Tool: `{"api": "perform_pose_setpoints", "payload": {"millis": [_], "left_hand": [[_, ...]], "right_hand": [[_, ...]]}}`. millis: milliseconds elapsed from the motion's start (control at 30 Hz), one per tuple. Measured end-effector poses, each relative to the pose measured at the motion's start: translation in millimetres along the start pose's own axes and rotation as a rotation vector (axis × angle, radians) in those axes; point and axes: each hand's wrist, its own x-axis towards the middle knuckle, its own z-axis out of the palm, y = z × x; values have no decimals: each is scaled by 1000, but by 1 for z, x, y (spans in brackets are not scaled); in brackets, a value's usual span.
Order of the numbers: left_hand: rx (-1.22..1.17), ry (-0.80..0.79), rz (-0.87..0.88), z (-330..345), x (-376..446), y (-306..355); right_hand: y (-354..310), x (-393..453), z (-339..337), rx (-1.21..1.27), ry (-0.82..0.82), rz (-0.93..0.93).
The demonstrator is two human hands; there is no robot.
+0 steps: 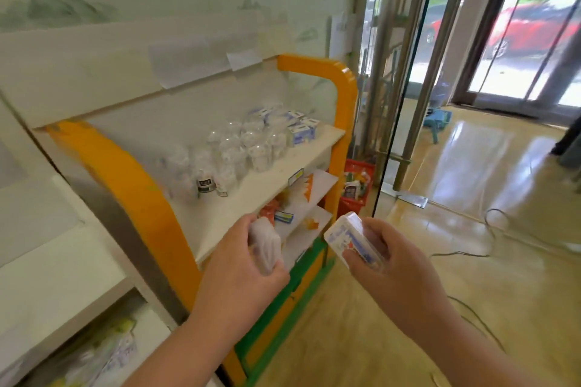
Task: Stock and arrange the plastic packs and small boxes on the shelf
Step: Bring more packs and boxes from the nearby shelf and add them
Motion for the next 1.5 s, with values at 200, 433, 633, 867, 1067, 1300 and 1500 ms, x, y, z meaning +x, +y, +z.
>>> {"api": "perform_pose_setpoints", "payload": {"millis": [200,433,633,867,1067,1300,1500], "left_hand": [[-140,-26,32,47,53,25],[-265,-41,19,100,155,31],[-330,-51,-44,128,247,21],[-450,49,-165,167,313,4],[-326,164,-177,205,358,-3],[-54,387,-242,247,402,-10],[224,358,-370,258,417,-5]], "right_hand": [[39,47,-12,-21,51,35],[84,158,-16,-53,26,40],[109,258,-3,-73,-1,7],[148,346,32,-75,-104,8],[187,443,63,-99,-236,-37],[213,543,85,-65,-563,-281],[222,581,99,-44,-614,-488]]}}
